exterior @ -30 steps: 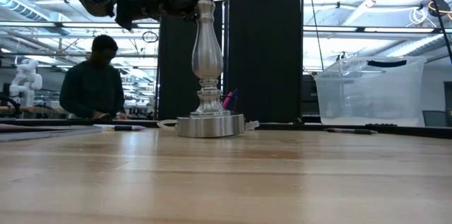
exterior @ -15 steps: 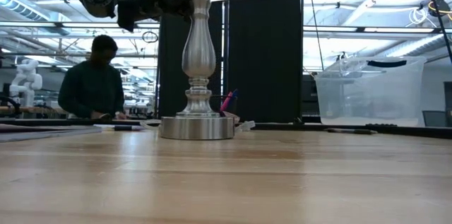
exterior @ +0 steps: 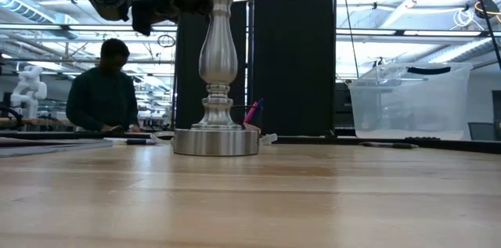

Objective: Screw lightbulb
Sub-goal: Remove the lightbulb from the desk lamp

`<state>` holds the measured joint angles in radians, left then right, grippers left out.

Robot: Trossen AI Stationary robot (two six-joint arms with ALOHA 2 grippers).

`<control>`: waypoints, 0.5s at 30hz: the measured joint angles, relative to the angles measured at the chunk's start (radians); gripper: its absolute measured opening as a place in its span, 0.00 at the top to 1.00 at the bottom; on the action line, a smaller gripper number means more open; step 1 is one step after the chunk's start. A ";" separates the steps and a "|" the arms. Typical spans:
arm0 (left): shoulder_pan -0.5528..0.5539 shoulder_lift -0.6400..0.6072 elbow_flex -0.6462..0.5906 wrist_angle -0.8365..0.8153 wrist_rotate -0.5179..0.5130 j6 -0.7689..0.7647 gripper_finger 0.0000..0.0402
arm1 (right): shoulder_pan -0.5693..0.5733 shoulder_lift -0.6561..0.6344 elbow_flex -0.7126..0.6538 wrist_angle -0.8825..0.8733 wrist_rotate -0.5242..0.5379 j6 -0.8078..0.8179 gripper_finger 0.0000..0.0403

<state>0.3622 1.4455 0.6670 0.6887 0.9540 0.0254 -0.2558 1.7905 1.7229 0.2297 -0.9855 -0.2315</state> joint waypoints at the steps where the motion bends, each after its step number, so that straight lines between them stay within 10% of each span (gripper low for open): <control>1: 0.001 0.008 0.000 0.008 0.002 -0.002 0.82 | 0.001 0.001 0.000 0.008 0.000 0.010 0.36; 15: 0.004 0.034 0.000 0.067 0.027 -0.027 0.82 | 0.005 0.001 0.000 0.029 0.088 0.072 0.32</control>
<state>0.3660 1.4792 0.6674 0.7553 0.9806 -0.0013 -0.2512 1.7916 1.7229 0.2584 -0.8977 -0.1596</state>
